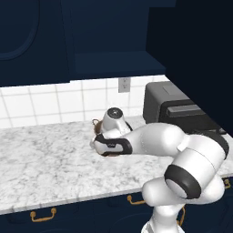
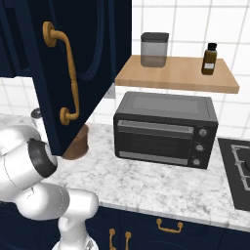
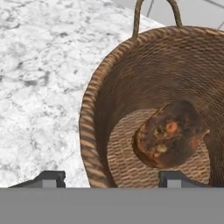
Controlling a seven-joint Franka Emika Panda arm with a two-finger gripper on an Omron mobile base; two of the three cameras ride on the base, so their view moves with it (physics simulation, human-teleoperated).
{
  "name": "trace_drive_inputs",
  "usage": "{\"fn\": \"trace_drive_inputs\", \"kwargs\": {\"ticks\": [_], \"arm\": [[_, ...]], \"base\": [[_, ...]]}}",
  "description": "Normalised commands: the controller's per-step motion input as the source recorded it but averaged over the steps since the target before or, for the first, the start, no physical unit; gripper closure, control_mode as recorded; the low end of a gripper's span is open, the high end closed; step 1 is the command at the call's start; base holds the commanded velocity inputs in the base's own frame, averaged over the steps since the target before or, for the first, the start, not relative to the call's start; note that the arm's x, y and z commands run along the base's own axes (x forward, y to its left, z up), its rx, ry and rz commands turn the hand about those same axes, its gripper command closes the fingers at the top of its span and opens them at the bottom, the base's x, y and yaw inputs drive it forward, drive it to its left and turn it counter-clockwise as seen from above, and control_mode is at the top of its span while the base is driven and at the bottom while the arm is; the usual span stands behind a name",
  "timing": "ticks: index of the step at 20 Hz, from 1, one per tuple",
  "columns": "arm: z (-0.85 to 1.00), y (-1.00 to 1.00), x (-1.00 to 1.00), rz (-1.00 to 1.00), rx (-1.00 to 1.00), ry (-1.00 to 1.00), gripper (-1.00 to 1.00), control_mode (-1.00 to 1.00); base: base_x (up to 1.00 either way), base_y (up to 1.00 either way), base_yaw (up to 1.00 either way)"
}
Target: Open the cabinet, pick up the bread from the cabinet and place it in the basket. Then move the basket to the dining counter.
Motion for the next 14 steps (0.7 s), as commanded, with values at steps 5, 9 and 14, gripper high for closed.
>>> {"fn": "trace_drive_inputs", "kwargs": {"ticks": [5, 9, 14], "arm": [[-0.62, -0.10, -0.01, 0.01, -0.03, 0.00, 1.00, -1.00], [-0.21, -0.33, -0.28, 0.03, -0.01, -0.03, 1.00, -1.00], [0.18, -0.26, -1.00, 0.12, 0.00, -0.11, 1.00, -1.00]], "base": [[0.00, 0.00, 0.00], [0.00, 0.00, 0.00], [0.00, 0.00, 0.00]]}}
